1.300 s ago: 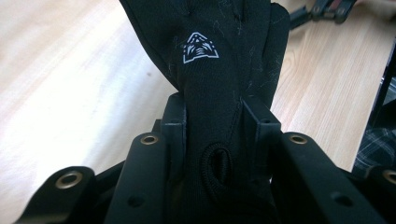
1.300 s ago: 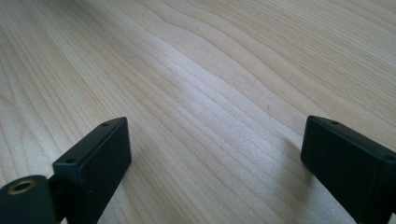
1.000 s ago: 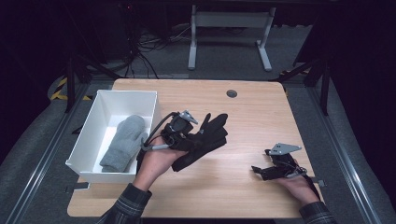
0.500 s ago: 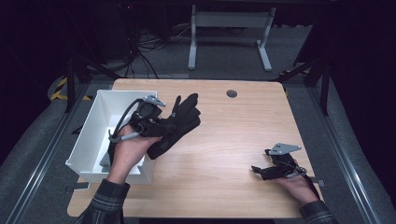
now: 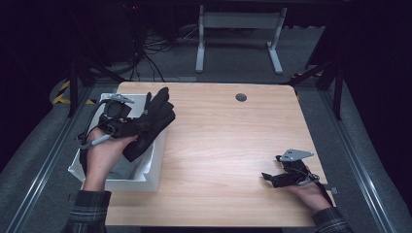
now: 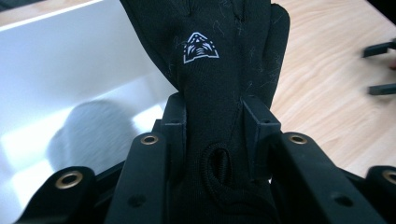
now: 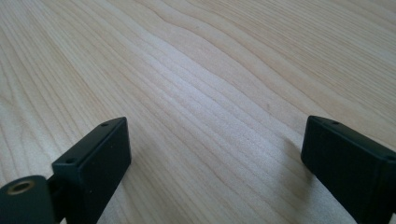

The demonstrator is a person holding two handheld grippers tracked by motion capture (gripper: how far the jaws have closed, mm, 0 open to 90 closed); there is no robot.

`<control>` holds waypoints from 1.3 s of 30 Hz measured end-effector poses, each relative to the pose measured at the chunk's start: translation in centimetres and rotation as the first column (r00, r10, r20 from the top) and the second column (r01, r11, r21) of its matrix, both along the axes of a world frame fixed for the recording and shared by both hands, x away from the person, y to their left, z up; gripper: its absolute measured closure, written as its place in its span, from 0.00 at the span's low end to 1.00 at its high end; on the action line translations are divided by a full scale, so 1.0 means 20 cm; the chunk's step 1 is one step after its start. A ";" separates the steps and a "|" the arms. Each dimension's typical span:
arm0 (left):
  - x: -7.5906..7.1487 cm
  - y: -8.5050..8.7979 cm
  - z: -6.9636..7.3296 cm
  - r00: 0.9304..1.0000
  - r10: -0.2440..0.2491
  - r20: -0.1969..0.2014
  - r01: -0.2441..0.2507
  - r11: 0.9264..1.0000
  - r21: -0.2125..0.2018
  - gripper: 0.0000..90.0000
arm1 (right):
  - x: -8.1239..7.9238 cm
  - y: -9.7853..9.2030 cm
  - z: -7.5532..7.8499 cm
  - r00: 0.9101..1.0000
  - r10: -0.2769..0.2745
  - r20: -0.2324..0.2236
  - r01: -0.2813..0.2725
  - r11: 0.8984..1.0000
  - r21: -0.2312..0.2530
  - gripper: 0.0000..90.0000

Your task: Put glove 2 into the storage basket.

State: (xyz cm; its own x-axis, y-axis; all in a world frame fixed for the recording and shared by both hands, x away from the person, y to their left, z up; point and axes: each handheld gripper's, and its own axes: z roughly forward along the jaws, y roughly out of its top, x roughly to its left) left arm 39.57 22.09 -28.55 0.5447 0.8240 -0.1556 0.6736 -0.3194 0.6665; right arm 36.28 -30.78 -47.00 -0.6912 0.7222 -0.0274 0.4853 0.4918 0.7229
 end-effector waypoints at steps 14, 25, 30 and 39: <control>0.03 0.18 -0.23 0.985 0.151 -0.081 -0.148 0.988 0.031 0.74 | 0.00 0.00 0.00 1.000 -0.003 0.001 0.003 1.000 -0.001 0.09; 0.10 0.20 -0.41 0.967 0.200 -0.160 -0.189 0.979 0.079 0.73 | 0.00 0.00 0.00 1.000 -0.004 0.002 0.004 1.000 -0.001 0.09; 0.12 0.20 -0.47 0.961 0.213 -0.178 -0.197 0.975 0.101 0.68 | 0.00 0.00 0.00 1.000 -0.004 0.002 0.004 1.000 -0.001 0.09; 0.13 0.20 -0.44 0.956 0.260 -0.139 -0.239 0.959 0.153 0.36 | 0.00 0.00 0.00 1.000 -0.004 0.002 0.004 1.000 -0.001 0.09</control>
State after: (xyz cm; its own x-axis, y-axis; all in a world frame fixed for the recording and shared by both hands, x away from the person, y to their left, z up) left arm 42.12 26.14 -37.35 0.2970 0.9494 -0.1018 0.8350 -0.2066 0.5100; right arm 36.34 -30.78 -47.00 -0.6882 0.7250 -0.0294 0.4860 0.4906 0.7233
